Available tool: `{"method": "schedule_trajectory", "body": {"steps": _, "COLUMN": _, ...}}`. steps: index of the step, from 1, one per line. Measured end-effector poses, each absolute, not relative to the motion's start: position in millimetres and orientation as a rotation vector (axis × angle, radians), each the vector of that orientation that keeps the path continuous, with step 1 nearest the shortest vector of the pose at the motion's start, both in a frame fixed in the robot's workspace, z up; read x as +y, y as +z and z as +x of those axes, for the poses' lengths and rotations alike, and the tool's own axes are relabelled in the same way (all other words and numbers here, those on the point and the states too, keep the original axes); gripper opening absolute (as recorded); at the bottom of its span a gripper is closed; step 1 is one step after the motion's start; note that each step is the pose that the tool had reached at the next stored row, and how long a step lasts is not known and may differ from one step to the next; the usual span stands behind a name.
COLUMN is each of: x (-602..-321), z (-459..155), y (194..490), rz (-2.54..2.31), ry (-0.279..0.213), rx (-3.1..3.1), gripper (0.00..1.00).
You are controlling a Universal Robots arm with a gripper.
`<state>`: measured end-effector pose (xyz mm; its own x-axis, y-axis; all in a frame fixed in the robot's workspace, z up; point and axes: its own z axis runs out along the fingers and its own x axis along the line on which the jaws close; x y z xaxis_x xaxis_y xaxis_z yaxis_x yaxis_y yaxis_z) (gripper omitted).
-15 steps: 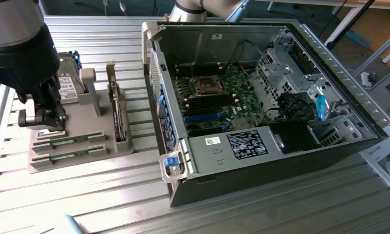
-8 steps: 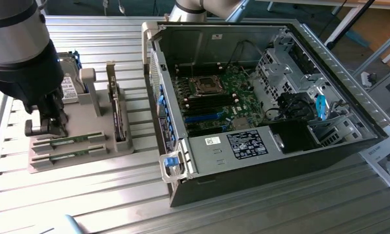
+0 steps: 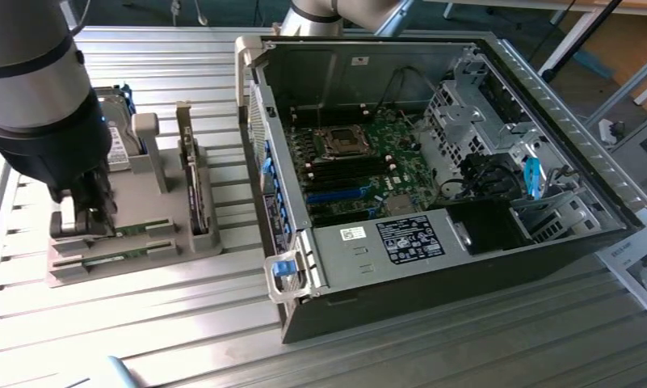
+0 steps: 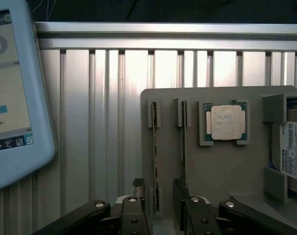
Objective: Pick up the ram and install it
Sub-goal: 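Pick up the ram and move it above insertion slot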
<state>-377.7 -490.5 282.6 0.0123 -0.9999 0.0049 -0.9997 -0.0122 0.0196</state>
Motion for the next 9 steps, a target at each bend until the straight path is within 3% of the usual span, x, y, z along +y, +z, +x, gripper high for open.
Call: {"method": "schedule_trajectory", "body": {"steps": 9, "x": -493.1, "z": -378.5, "y": 256.0, "rz": 2.222, "ry": -0.018, "rx": -2.195, "gripper": 0.36}}
